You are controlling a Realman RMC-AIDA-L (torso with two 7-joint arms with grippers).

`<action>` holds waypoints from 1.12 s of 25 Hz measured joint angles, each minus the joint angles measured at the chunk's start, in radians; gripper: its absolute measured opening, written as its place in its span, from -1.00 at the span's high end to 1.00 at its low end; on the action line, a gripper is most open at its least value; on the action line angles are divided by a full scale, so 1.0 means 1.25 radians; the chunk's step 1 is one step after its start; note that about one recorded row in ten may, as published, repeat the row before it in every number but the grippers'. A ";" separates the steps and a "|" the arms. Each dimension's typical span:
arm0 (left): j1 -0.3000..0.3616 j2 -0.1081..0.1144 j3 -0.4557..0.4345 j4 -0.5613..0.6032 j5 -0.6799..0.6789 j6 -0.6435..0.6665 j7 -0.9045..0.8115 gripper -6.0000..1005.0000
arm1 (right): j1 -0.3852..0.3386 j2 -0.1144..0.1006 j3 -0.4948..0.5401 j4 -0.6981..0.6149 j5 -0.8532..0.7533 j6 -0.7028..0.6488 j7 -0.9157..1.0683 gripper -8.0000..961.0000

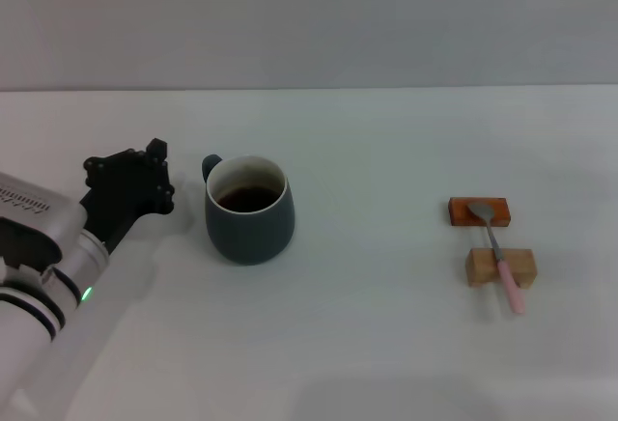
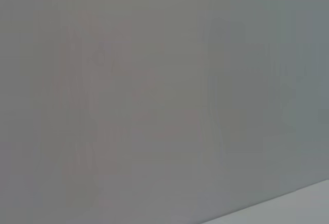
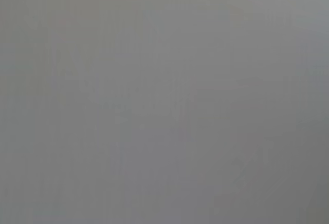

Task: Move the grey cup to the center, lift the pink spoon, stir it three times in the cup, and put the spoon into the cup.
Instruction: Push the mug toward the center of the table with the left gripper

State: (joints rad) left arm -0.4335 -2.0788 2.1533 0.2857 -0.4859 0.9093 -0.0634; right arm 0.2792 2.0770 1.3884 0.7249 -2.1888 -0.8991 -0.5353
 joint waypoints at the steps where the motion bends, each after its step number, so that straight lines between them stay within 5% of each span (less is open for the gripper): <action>1: 0.000 0.000 0.000 0.000 0.000 0.000 0.000 0.99 | 0.000 0.000 0.000 0.000 0.000 0.000 0.000 0.25; 28: 0.042 -0.001 0.140 0.081 -0.004 -0.019 -0.033 0.99 | 0.006 0.000 -0.009 0.011 0.002 0.008 0.000 0.25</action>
State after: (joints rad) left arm -0.3813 -2.0800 2.3283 0.3872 -0.4911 0.8851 -0.1045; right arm 0.2871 2.0768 1.3775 0.7382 -2.1858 -0.8888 -0.5353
